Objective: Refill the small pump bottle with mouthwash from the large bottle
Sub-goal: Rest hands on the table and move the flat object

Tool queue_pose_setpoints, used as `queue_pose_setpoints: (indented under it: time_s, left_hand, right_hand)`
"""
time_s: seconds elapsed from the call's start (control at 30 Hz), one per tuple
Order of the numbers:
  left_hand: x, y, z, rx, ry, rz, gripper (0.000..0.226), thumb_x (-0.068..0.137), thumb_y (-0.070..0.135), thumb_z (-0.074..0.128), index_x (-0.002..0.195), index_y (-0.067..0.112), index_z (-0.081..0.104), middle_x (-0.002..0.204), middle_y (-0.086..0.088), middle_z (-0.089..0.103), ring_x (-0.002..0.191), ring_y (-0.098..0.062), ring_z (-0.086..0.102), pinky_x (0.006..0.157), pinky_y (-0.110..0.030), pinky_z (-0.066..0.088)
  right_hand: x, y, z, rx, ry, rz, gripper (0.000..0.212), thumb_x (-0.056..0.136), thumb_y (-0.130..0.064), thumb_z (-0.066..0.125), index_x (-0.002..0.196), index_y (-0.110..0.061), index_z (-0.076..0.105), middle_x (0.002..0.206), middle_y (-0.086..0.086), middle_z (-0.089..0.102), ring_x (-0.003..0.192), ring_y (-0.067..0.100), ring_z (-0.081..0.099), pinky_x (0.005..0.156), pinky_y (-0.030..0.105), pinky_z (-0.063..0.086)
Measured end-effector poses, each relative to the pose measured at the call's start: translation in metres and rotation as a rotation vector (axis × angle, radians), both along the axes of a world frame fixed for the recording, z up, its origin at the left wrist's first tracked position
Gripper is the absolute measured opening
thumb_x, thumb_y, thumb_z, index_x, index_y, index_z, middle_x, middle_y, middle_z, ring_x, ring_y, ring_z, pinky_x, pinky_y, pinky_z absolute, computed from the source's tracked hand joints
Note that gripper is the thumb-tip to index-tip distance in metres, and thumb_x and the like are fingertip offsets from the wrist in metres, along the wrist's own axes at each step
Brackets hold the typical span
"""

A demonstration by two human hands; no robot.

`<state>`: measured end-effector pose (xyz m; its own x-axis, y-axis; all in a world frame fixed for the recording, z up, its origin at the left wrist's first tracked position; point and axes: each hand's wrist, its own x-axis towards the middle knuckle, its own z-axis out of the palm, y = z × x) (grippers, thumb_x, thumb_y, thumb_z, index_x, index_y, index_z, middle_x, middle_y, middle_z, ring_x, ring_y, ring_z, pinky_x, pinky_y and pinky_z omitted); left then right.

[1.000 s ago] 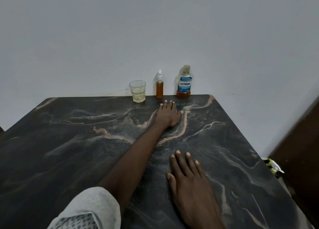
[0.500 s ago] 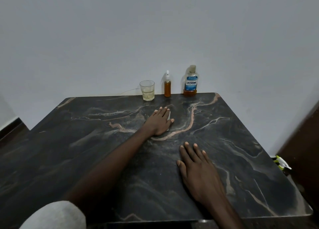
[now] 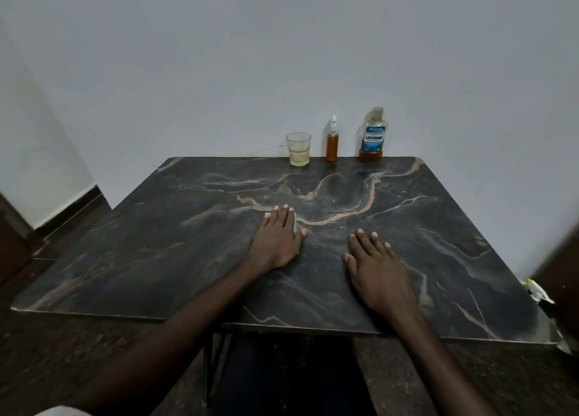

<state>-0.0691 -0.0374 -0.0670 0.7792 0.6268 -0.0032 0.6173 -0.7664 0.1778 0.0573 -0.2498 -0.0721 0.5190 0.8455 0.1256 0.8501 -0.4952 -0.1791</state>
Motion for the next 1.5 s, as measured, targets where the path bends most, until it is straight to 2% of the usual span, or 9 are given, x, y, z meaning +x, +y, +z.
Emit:
queue_pose_setpoints:
  time_s: [0.17, 0.43, 0.63, 0.8, 0.97, 1.13, 1.27, 1.37, 1.5]
  left_hand:
    - [-0.004, -0.040, 0.001, 0.013, 0.001, -0.024, 0.075, 0.109, 0.055, 0.016, 0.165, 0.009, -0.001, 0.174, -0.010, -0.003, 0.161, -0.024, -0.006, 0.130, -0.043, -0.004]
    - [-0.002, -0.090, -0.004, 0.060, -0.044, -0.039, 0.075, 0.109, 0.054, 0.017, 0.165, 0.006, 0.002, 0.174, -0.012, -0.001, 0.161, -0.025, -0.009, 0.131, -0.044, -0.003]
    - [0.000, -0.103, -0.008, 0.095, -0.055, -0.060, 0.095, 0.090, 0.062, -0.011, 0.165, 0.006, 0.003, 0.174, -0.013, 0.000, 0.161, -0.026, -0.007, 0.131, -0.045, -0.004]
    - [0.005, -0.116, -0.005, 0.070, -0.039, -0.078, 0.072, 0.110, 0.049, 0.015, 0.164, 0.004, 0.000, 0.173, -0.015, -0.004, 0.160, -0.028, -0.011, 0.130, -0.046, -0.007]
    - [0.023, -0.139, -0.006, 0.064, -0.066, -0.103, 0.071, 0.110, 0.046, 0.019, 0.164, 0.003, 0.002, 0.173, -0.016, -0.001, 0.161, -0.030, -0.009, 0.130, -0.048, -0.006]
    - [0.029, -0.145, -0.004, 0.006, -0.094, -0.105, 0.071, 0.110, 0.047, 0.017, 0.164, 0.003, 0.004, 0.173, -0.015, -0.002, 0.161, -0.029, -0.009, 0.130, -0.048, -0.006]
    - [0.017, -0.121, 0.010, -0.134, -0.256, -0.173, 0.061, 0.112, 0.038, 0.022, 0.165, 0.007, 0.014, 0.174, -0.011, 0.008, 0.161, -0.025, -0.001, 0.131, -0.044, 0.001]
    - [0.001, -0.073, 0.020, -0.089, -0.314, -0.097, 0.054, 0.113, 0.031, 0.026, 0.161, 0.006, 0.026, 0.172, -0.014, 0.017, 0.161, -0.030, 0.007, 0.130, -0.048, 0.009]
    - [-0.020, 0.004, 0.016, -0.015, -0.248, 0.112, 0.058, 0.112, 0.035, 0.026, 0.162, 0.006, 0.023, 0.171, -0.016, 0.017, 0.160, -0.033, 0.007, 0.130, -0.049, 0.010]
  right_hand:
    - [-0.001, -0.001, 0.001, 0.027, 0.006, -0.026, 0.057, 0.110, -0.039, 0.021, 0.162, -0.017, 0.028, 0.171, 0.004, 0.023, 0.159, 0.024, 0.016, 0.128, 0.041, 0.015]
    - [0.000, -0.001, 0.000, 0.053, 0.007, -0.029, 0.055, 0.110, -0.037, 0.026, 0.161, -0.017, 0.031, 0.170, 0.005, 0.025, 0.159, 0.024, 0.018, 0.128, 0.041, 0.017]
    - [0.000, -0.001, 0.000, 0.073, 0.000, -0.022, 0.053, 0.111, -0.036, 0.027, 0.161, -0.017, 0.032, 0.170, 0.005, 0.025, 0.159, 0.023, 0.018, 0.128, 0.040, 0.016]
    - [0.000, -0.001, 0.000, 0.081, 0.006, -0.006, 0.052, 0.111, -0.032, 0.030, 0.160, -0.013, 0.033, 0.170, 0.009, 0.026, 0.159, 0.024, 0.019, 0.127, 0.040, 0.017]
    - [0.005, -0.009, 0.005, 0.483, 0.244, -0.169, 0.041, 0.107, -0.007, 0.043, 0.145, 0.001, 0.053, 0.154, 0.021, 0.049, 0.146, 0.034, 0.043, 0.122, 0.043, 0.030]
    - [0.011, -0.026, 0.014, 0.770, 0.403, -0.407, 0.035, 0.103, -0.003, 0.045, 0.132, -0.004, 0.064, 0.132, 0.017, 0.067, 0.124, 0.034, 0.060, 0.106, 0.047, 0.046]
    - [0.008, -0.023, 0.016, 0.724, 0.383, -0.368, 0.033, 0.103, -0.009, 0.050, 0.132, -0.005, 0.066, 0.130, 0.015, 0.069, 0.121, 0.031, 0.062, 0.104, 0.044, 0.048]
    - [-0.002, -0.016, 0.019, 0.602, 0.214, -0.181, 0.028, 0.102, -0.011, 0.054, 0.126, -0.006, 0.069, 0.126, 0.012, 0.070, 0.118, 0.031, 0.064, 0.101, 0.037, 0.046]
    - [-0.026, 0.003, 0.010, 0.231, 0.064, 0.110, 0.050, 0.109, -0.029, 0.044, 0.154, -0.008, 0.044, 0.164, 0.011, 0.037, 0.154, 0.026, 0.032, 0.126, 0.038, 0.019]
